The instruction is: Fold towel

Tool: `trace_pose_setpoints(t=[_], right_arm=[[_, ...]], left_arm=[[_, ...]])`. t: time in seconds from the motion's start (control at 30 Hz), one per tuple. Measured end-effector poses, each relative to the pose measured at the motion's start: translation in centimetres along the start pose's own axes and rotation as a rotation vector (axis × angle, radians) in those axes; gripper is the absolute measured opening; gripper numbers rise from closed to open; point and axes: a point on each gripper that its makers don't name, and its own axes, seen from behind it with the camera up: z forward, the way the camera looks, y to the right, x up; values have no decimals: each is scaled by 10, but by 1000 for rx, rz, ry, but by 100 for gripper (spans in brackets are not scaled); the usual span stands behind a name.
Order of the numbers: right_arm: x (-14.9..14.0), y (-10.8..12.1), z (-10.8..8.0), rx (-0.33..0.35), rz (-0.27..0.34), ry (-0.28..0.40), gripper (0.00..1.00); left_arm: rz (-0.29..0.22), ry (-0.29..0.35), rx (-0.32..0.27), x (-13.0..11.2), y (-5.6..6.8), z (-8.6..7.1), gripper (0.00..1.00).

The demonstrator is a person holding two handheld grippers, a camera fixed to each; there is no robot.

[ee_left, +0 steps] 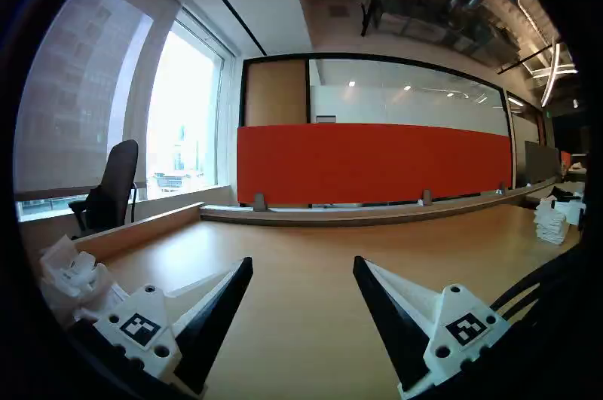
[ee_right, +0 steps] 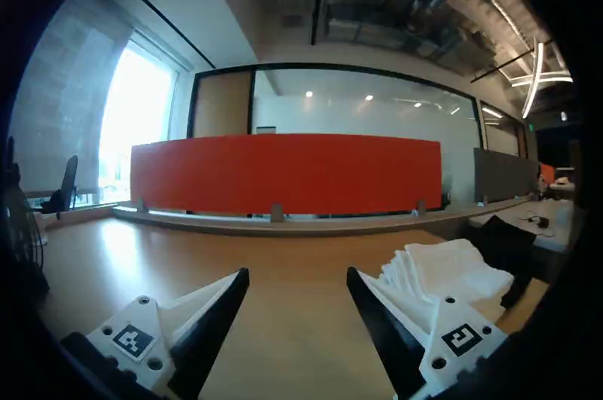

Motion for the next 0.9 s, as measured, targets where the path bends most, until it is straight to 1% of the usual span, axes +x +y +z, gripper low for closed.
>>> trace_pose_setpoints(t=[0.9], right_arm=[[-1, 1, 0, 0, 0, 0, 100]], left_arm=[[-1, -4, -2, 10, -1, -4, 99]])
